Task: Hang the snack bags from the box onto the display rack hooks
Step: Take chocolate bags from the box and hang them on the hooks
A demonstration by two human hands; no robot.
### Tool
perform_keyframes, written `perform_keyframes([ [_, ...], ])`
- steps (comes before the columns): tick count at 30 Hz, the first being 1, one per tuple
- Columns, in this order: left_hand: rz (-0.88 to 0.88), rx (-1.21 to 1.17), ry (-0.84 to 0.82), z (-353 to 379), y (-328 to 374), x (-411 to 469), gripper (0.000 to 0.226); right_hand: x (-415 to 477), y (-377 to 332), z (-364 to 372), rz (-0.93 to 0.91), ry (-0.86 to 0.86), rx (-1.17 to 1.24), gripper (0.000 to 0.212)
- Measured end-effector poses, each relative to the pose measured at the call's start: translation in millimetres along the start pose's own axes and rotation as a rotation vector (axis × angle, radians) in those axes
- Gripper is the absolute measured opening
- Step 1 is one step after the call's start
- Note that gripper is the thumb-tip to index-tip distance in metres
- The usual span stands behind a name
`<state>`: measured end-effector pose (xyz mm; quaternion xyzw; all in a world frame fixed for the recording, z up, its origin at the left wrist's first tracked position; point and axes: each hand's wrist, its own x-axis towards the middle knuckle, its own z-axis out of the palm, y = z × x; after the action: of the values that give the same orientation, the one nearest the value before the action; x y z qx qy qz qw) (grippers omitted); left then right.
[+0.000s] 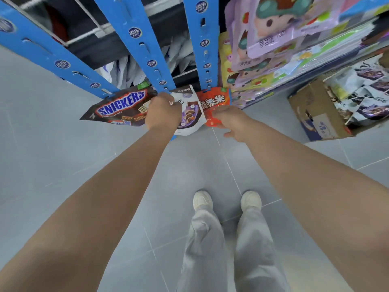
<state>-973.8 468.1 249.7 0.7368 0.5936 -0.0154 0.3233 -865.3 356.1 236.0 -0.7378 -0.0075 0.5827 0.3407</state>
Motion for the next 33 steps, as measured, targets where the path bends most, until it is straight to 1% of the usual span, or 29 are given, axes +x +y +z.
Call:
perform_keyframes([
  [4, 0.154, -0.014, -0.082, 8, 55, -33, 0.025, -48, 6, -47, -0.009, 0.051, 0.135, 0.033],
  [6, 0.222, -0.003, -0.155, 21, 89, -54, 0.025, -74, 9, -80, -0.031, 0.084, 0.179, 0.019],
  [9, 0.294, 0.021, -0.284, 43, 146, -88, 0.022, -109, 17, -136, -0.087, 0.148, 0.292, 0.012],
  [12, 0.387, 0.103, -0.351, 63, 207, -118, 0.022, -135, 25, -201, -0.106, 0.228, 0.431, 0.016],
  [13, 0.412, 0.101, -0.370, 71, 228, -128, 0.022, -142, 28, -224, -0.097, 0.230, 0.480, 0.015],
  [14, 0.431, 0.095, -0.393, 79, 248, -138, 0.022, -149, 32, -248, -0.094, 0.243, 0.520, 0.019],
  [17, 0.483, 0.095, -0.427, 103, 296, -159, 0.020, -161, 43, -312, -0.118, 0.349, 0.516, 0.026],
  [19, 0.483, 0.077, -0.437, 124, 324, -165, 0.020, -168, 49, -351, -0.145, 0.372, 0.556, 0.028],
  [22, 0.446, 0.059, -0.470, 154, 363, -168, 0.020, -169, 53, -401, -0.113, 0.469, 0.592, 0.010],
  [24, 0.446, 0.074, -0.487, 172, 382, -162, 0.023, -155, 58, -426, -0.108, 0.488, 0.580, 0.032],
  [26, 0.443, 0.104, -0.501, 193, 403, -153, 0.026, -139, 62, -453, -0.085, 0.523, 0.573, 0.042],
  [28, 0.427, 0.136, -0.518, 219, 425, -139, 0.026, -119, 65, -482, -0.061, 0.542, 0.579, 0.042],
  [30, 0.402, 0.187, -0.540, 249, 444, -122, 0.016, -100, 69, -510, -0.010, 0.539, 0.597, 0.041],
  [33, 0.375, 0.260, -0.570, 302, 473, -97, 0.012, -57, 80, -555, 0.015, 0.523, 0.624, 0.041],
])
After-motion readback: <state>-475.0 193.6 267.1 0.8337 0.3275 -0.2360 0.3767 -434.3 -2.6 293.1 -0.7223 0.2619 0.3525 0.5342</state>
